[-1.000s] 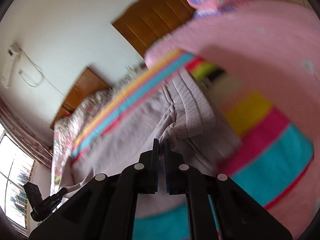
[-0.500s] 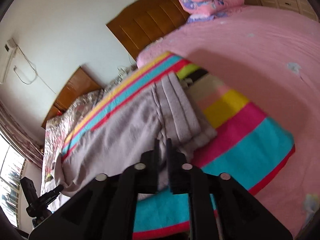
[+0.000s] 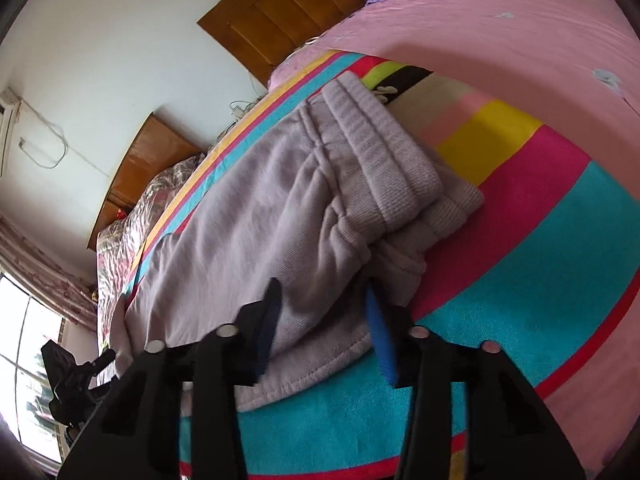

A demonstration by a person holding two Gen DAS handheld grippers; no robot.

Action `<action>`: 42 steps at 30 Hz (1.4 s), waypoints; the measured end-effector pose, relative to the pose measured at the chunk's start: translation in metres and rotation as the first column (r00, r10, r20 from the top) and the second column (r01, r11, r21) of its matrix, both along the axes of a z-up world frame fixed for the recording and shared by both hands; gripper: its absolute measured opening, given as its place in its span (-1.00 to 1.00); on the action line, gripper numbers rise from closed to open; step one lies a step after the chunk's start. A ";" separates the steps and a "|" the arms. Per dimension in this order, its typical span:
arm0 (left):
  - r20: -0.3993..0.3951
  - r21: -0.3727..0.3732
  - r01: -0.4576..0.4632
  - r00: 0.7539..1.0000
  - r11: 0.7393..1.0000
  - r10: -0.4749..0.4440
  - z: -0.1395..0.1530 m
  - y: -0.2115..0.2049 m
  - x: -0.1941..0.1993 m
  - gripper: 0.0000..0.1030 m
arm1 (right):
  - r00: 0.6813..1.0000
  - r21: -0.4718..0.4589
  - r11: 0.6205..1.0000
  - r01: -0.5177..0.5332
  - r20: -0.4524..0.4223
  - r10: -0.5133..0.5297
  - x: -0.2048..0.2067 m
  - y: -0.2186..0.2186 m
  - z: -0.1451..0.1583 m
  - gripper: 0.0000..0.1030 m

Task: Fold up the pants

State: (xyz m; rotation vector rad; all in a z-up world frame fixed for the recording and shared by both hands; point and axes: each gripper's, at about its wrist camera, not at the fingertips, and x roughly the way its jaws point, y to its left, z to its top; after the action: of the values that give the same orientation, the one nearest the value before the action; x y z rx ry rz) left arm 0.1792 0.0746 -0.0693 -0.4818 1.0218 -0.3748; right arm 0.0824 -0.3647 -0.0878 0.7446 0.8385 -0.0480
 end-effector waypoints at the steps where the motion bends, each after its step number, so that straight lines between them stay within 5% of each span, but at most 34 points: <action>1: -0.027 0.005 -0.004 1.000 1.000 0.004 -0.004 -0.002 0.006 0.47 | 1.000 -0.006 1.000 0.006 0.001 -0.006 0.000 0.000 -0.001 -0.58; 3: -0.058 0.008 -0.024 0.998 1.000 0.025 -0.011 -0.002 0.016 0.29 | 1.000 -0.002 1.000 0.022 -0.001 -0.022 0.000 -0.002 -0.004 -0.68; 4: -0.061 0.026 -0.047 0.997 0.999 0.049 -0.011 -0.001 0.019 -0.29 | 1.000 -0.001 1.000 0.030 0.004 -0.030 -0.002 -0.003 -0.004 -0.75; 5: -0.072 0.058 -0.057 0.996 0.997 0.061 -0.012 -0.001 0.022 -0.61 | 0.999 -0.011 0.999 0.033 0.015 -0.032 -0.002 -0.002 -0.002 -0.75; 7: -0.052 0.057 -0.052 0.997 0.997 0.055 -0.007 -0.001 0.020 -0.83 | 0.999 -0.049 0.998 0.027 0.042 -0.025 -0.003 0.001 0.008 -0.77; 10: 0.051 0.095 -0.047 0.998 0.994 0.043 0.014 -0.001 0.008 -0.85 | 0.995 -0.088 0.996 0.015 0.104 -0.006 -0.002 0.004 0.031 -0.79; 15: 0.180 0.038 -0.056 0.983 0.998 0.049 0.041 0.016 -0.028 -0.80 | 0.992 -0.109 0.994 -0.022 0.118 0.034 -0.021 0.001 0.041 -0.79; 18: 0.103 0.037 -0.038 0.994 0.999 0.034 0.010 0.022 -0.048 -0.70 | 1.000 -0.062 0.998 -0.005 0.011 0.006 -0.023 -0.006 0.000 -0.80; 21: 0.058 0.110 -0.055 0.997 0.992 0.049 -0.027 0.019 -0.053 -0.65 | 0.999 -0.061 0.998 0.019 0.037 -0.016 -0.026 -0.005 -0.001 -0.81; 25: 0.099 0.124 -0.068 0.994 0.990 0.056 -0.021 0.017 -0.054 -0.60 | 0.998 -0.081 0.997 0.007 0.070 -0.001 -0.026 -0.005 0.015 -0.81; 30: 0.125 0.153 -0.067 0.991 0.986 0.048 -0.014 0.012 -0.058 -0.57 | 0.999 -0.032 0.999 0.034 0.036 -0.033 -0.027 -0.012 -0.003 -0.81; 35: 0.164 0.186 -0.061 0.986 0.981 0.030 -0.004 0.009 -0.062 -0.60 | 0.995 -0.124 0.992 0.029 0.096 -0.017 -0.028 -0.004 0.023 -0.81; 38: 0.202 0.188 -0.046 0.979 0.981 0.007 0.003 0.005 -0.064 -0.61 | 0.998 -0.109 0.993 0.034 0.050 -0.029 -0.024 -0.009 0.006 -0.82; 42: 0.129 0.233 -0.020 0.992 0.972 -0.011 -0.021 0.002 -0.057 -0.60 | 0.997 -0.061 0.997 0.049 0.058 -0.045 -0.029 -0.012 -0.003 -0.86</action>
State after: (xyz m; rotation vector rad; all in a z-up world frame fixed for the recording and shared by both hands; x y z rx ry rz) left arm 0.1218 0.0767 -0.0903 -0.2439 0.9252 -0.2732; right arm 0.0539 -0.3763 -0.0911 0.7041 0.7621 -0.0942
